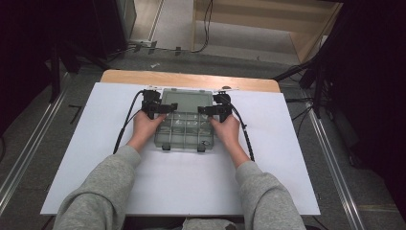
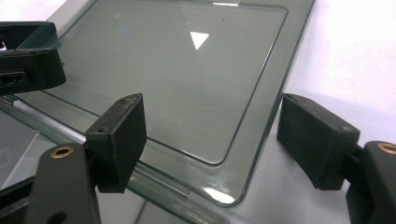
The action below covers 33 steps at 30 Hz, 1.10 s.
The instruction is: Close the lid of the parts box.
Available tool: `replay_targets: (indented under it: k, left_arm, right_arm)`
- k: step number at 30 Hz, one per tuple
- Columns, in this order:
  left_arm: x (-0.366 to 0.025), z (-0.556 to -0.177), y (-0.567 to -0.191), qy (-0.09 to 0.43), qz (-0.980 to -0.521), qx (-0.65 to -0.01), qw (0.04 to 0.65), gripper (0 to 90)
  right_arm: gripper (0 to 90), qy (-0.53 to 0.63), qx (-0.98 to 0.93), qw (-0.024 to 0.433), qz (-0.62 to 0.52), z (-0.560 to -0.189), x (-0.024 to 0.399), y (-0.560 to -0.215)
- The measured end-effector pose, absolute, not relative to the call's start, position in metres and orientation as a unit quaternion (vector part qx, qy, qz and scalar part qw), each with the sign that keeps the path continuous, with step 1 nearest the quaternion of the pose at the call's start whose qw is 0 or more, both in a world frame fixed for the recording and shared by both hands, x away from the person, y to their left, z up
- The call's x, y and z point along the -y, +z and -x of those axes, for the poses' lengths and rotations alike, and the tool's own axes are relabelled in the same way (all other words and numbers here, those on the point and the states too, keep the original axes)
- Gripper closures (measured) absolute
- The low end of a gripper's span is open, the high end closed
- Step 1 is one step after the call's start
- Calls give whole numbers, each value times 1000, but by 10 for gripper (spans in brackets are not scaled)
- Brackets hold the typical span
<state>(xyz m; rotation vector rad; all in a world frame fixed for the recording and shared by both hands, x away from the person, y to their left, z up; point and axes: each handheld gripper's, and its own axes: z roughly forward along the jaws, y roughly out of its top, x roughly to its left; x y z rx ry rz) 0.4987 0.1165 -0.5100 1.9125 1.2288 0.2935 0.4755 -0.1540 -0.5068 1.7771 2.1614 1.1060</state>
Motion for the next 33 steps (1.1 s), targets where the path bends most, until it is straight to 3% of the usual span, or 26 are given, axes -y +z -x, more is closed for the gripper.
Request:
replay_targets:
  k: [5, 15, 23, 33]
  left_arm:
    - [-116, -499, -510, 117, -759, -490, 412, 187]
    - [-118, -499, -508, 108, -755, -499, 412, 193]
    - [-122, -500, -506, 71, -745, -514, 419, 265]
    - [-124, -498, -499, 98, -749, -498, 425, 326]
  right_arm:
    - [266, 357, -710, 46, -606, -476, 153, -503]
    - [268, 361, -709, 55, -603, -474, 153, -504]
    - [278, 366, -712, 78, -595, -470, 151, -503]
    - [309, 376, -714, 88, -584, -470, 154, -500]
